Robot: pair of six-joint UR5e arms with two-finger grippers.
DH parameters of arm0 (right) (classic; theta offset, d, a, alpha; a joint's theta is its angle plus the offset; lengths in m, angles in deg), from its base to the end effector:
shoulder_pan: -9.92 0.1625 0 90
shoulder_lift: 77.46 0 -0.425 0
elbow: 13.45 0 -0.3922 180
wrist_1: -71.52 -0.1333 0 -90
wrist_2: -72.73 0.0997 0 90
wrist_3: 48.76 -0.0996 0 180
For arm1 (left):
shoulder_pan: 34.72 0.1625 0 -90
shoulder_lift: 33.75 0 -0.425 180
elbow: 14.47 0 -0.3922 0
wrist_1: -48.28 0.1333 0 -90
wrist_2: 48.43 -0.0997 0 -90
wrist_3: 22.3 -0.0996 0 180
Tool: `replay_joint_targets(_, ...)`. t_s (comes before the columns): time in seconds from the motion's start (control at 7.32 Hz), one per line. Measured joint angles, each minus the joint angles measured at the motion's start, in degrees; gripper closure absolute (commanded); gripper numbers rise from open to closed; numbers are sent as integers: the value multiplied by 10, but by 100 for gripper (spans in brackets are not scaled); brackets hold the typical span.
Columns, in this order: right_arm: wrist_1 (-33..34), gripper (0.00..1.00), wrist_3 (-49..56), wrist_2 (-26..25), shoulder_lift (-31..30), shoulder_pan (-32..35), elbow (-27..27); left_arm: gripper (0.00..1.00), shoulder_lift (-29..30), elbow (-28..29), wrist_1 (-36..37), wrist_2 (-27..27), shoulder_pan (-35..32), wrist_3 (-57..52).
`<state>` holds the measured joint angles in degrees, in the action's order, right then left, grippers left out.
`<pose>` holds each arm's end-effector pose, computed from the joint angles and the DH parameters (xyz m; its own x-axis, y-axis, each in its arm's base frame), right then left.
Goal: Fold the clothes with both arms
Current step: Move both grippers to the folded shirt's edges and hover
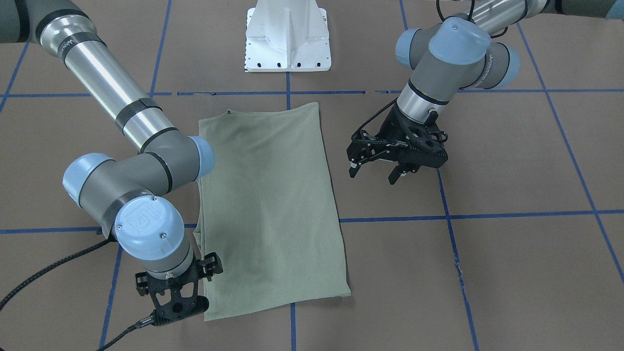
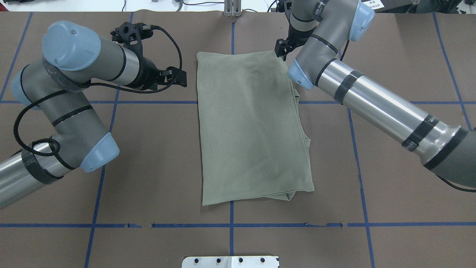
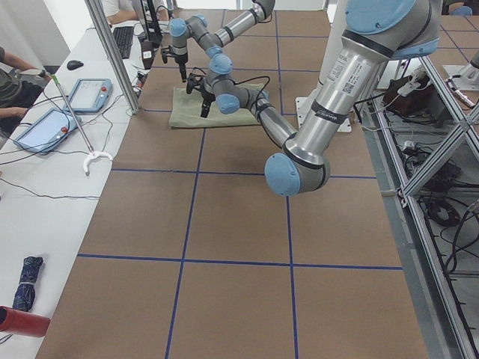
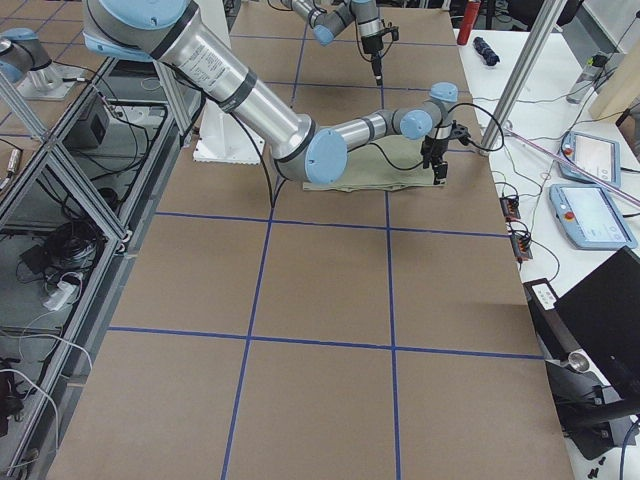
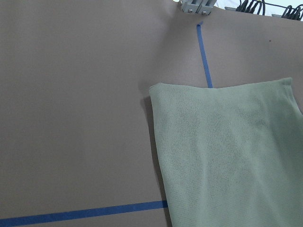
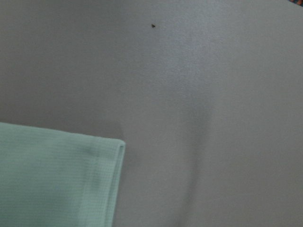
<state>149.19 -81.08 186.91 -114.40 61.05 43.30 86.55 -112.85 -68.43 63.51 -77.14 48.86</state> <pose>-0.4560 -0.7132 0.3089 0.7688 -0.2747 0.5775 0.1424 0.9539 0.2641 0.4122 -0.5068 0.2322 0.4120 0.0293 -0.9107 0.2556 0.9557 0.1463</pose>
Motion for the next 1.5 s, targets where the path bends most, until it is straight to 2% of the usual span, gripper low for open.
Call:
replay_joint_targets(0.27,22,0,-21,9,-120,-16,171,0,-18,-36,-4,-1,65,127)
replay_joint_targets(0.41,32,0,-55,21,-178,-26,250,0,-25,-50,-3,-34,115,192)
replay_joint_targets(0.55,59,0,-94,32,-217,-36,319,1,-28,-59,-1,-68,163,245)
replay_joint_targets(0.82,161,0,-129,39,-260,-57,450,1,-30,-62,11,-106,227,310)
replay_joint_targets(0.96,193,0,-133,39,-273,-64,491,1,-30,-60,27,-123,248,322)
replay_joint_targets(1.09,207,0,-135,39,-280,-72,510,1,-30,-57,40,-131,259,329)
replay_joint_targets(1.5,213,0,-136,36,-284,-82,517,4,-24,-50,74,-137,267,332)
